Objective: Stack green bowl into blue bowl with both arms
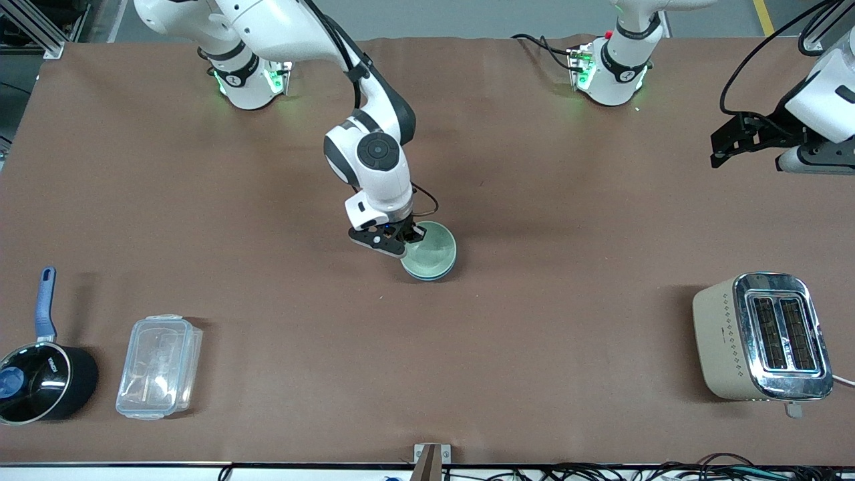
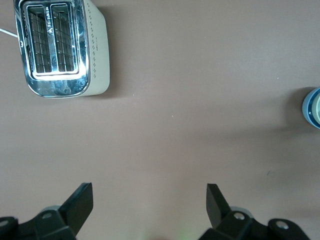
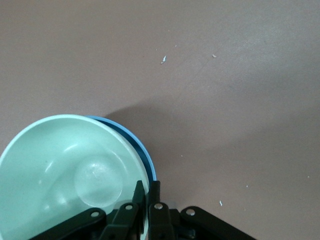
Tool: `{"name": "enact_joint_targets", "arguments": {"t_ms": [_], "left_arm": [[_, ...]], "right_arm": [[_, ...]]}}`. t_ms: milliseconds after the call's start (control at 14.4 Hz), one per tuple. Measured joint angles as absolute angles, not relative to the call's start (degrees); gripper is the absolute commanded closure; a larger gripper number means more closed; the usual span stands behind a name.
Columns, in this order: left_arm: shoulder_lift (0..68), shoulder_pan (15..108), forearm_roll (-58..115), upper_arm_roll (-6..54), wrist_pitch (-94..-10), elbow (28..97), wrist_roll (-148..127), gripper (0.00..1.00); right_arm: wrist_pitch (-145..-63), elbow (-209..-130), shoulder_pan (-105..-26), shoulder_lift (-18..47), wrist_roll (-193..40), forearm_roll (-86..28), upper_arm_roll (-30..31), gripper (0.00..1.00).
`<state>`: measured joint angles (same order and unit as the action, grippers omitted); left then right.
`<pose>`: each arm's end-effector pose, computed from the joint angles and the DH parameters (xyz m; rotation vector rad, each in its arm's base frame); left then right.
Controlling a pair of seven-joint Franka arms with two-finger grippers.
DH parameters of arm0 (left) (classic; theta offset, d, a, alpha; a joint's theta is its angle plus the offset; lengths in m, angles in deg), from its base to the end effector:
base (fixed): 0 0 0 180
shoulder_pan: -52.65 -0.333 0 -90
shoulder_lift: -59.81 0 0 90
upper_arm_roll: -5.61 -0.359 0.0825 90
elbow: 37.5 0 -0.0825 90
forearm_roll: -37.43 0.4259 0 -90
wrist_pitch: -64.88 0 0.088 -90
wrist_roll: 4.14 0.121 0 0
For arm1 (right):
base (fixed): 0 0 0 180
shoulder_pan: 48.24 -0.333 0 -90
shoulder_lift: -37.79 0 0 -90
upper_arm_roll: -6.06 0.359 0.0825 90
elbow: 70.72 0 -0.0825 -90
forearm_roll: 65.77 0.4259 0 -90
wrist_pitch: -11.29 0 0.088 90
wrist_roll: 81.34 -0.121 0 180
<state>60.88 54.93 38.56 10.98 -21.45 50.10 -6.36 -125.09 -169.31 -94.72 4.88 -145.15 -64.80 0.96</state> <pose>0.5786 -0.0758 0.6803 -3.1165 0.1458 0.0027 0.5476 0.4919 0.2575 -3.0334 0.5942 -0.1258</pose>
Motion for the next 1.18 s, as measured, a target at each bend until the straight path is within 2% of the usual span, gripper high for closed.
{"name": "enact_joint_targets", "arguments": {"t_ms": [70, 417, 696, 1183], "left_arm": [[60.88, 54.92, 38.56, 10.98, -21.45, 50.12, -6.36, 0.00], [60.49, 54.92, 38.56, 10.99, -21.46, 50.56, -6.36, 0.00], [59.66, 54.93, 38.56, 11.00, -21.51, 50.71, -6.36, 0.00], [59.76, 55.00, 38.56, 11.54, -21.51, 50.65, -6.51, 0.00]], "right_arm": [[-125.10, -169.29, -94.71, 4.88, -145.22, -64.80, 0.93, 0.00], [-123.80, -167.65, -92.91, 6.19, -147.15, -64.80, -0.13, 0.00], [-111.79, -166.19, -84.01, 15.84, -141.87, -65.99, -0.76, 0.00], [-91.27, -165.48, -65.02, 32.20, -112.54, -66.58, -1.19, 0.00]]}}
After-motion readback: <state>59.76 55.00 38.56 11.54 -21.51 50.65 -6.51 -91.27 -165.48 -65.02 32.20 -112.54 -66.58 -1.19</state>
